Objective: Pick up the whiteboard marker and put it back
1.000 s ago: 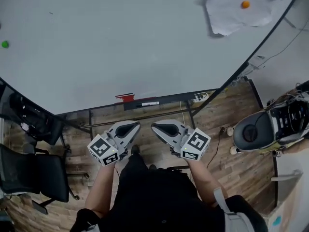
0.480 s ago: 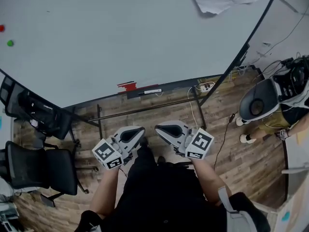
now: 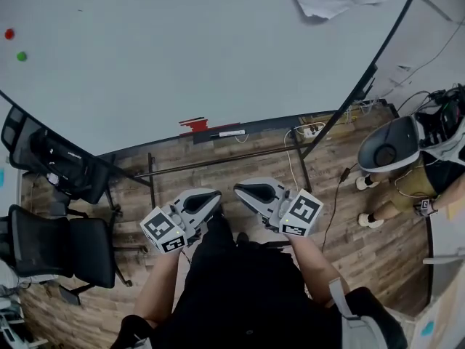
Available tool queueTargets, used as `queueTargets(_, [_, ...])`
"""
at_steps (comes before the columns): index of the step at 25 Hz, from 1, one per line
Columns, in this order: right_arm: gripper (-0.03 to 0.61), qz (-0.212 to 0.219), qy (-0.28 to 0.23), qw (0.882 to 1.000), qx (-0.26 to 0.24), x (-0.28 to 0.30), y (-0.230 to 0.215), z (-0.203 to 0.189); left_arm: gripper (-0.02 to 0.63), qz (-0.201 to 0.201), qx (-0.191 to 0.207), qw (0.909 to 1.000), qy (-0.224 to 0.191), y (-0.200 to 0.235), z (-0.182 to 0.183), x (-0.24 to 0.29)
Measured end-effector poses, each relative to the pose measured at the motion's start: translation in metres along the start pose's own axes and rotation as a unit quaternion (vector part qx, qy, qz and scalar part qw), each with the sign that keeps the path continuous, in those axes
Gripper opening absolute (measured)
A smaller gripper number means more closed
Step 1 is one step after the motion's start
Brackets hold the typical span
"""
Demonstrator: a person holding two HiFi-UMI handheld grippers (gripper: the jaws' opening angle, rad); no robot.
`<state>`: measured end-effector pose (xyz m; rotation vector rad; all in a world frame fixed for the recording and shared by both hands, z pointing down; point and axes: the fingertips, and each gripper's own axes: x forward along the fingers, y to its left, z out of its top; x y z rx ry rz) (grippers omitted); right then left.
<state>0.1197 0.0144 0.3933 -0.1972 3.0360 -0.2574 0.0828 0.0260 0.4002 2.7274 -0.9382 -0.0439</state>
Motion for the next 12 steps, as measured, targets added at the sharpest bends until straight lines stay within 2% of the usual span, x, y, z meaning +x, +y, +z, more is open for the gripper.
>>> queueTargets(12, [0.023,-0.009,0.001,1.0,0.004,-0.019,-0.005,-0.002,0.011,-0.02,0.011,0.9997,0.009,-0.015,-0.005,0.013])
